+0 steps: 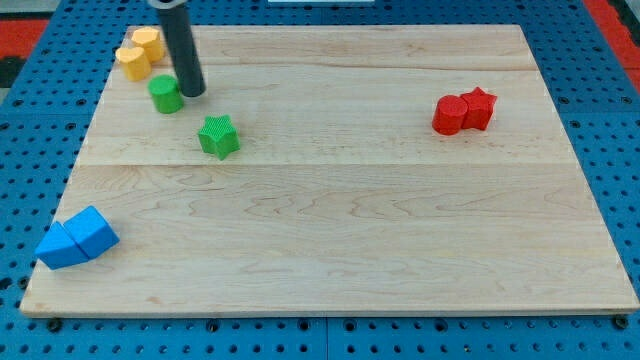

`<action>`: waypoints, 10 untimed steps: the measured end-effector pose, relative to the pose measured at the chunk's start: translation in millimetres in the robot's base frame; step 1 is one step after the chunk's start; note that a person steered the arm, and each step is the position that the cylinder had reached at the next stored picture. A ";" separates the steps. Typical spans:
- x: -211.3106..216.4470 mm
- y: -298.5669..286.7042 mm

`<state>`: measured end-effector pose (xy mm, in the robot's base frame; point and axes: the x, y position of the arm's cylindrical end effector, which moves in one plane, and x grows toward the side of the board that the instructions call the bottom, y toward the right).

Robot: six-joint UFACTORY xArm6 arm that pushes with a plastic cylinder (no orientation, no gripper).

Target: Move the green star closer to the green circle

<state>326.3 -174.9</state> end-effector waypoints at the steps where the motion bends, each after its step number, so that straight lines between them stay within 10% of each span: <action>1: 61.1 3.1; 3: -10.4 -6.5; 5: 49.0 130.1; 8: 124.9 1.8; 10: 20.3 -16.3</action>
<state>346.5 -191.2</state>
